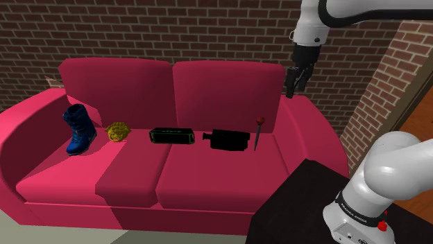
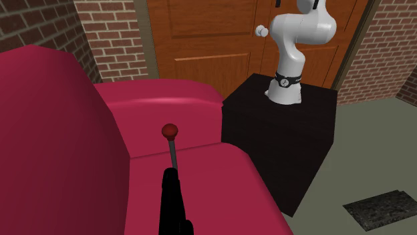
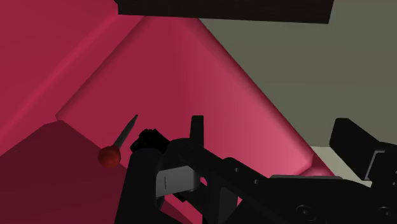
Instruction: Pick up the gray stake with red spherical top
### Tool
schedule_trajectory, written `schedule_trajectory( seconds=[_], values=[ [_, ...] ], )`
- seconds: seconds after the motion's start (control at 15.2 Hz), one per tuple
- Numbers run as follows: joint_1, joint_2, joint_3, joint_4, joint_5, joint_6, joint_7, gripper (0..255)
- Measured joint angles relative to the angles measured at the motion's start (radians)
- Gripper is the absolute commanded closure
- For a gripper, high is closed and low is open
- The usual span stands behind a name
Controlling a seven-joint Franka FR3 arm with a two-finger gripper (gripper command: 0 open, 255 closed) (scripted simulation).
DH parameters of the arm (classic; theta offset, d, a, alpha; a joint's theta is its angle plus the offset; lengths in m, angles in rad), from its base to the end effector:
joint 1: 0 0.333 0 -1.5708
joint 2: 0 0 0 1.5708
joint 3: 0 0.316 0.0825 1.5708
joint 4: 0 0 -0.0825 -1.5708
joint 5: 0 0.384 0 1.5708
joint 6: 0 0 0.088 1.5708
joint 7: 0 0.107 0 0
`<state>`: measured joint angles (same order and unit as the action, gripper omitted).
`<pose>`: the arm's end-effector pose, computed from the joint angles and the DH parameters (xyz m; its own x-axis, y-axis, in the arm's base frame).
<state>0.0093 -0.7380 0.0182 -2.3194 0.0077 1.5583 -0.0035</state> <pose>0.3186 0.0113 0.5917 0.9994 0.0261 -0.0232 0.0262 -0.9996 0.0045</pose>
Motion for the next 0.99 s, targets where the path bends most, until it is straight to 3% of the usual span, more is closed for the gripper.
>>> schedule_trajectory(
  seconds=[0.46, 0.99],
  values=[
    [-0.024, 0.114, -0.069, -0.021, -0.022, 0.12, -0.066, 0],
    [-0.053, 0.362, -0.171, 0.019, -0.023, 0.306, -0.176, 0]
  ],
)
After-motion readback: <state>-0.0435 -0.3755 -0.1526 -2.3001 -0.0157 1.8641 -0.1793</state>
